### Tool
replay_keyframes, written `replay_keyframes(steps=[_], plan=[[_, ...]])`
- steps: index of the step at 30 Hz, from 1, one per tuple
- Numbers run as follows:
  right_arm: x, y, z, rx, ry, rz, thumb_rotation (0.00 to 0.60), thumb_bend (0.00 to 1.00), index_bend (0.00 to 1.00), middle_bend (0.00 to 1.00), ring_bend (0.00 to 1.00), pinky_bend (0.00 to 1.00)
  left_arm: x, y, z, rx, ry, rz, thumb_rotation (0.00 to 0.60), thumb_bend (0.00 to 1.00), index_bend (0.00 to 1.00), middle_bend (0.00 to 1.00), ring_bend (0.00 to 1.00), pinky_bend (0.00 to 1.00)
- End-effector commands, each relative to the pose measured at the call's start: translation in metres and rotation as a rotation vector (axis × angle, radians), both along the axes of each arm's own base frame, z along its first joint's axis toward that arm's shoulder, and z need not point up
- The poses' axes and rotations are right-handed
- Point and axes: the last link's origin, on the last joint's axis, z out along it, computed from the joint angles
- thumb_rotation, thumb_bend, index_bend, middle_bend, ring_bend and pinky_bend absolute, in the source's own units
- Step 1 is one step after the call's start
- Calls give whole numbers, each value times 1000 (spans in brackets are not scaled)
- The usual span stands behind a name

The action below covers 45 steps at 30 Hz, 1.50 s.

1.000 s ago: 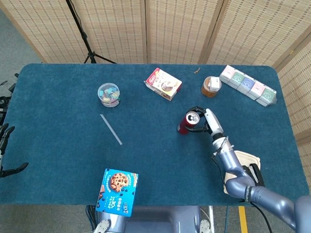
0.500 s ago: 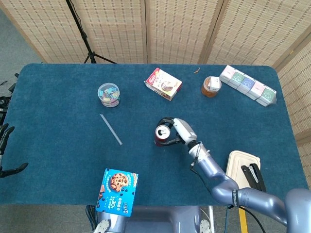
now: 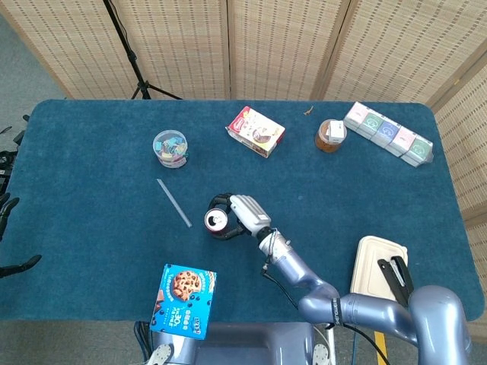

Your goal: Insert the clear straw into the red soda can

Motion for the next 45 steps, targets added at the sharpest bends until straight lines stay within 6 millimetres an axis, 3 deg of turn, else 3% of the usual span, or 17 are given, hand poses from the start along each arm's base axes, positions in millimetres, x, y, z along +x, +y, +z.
replay_keyframes(steps=[1,34,45], plan=[[1,0,-2,-5,7,-2,600,367,476,367,298,410,-1,-1,2,2,-8,1,600,0,0,0,0,0],[-7,-3,-3,-11,45,-56,600,366,467,361,295,410,-2,0,5,5,-20,6,600,0,0,0,0,0],[5,5,-10,26,10,-59,600,366,475,361,292,410,-2,0,6,5,-24,6,600,0,0,0,0,0]])
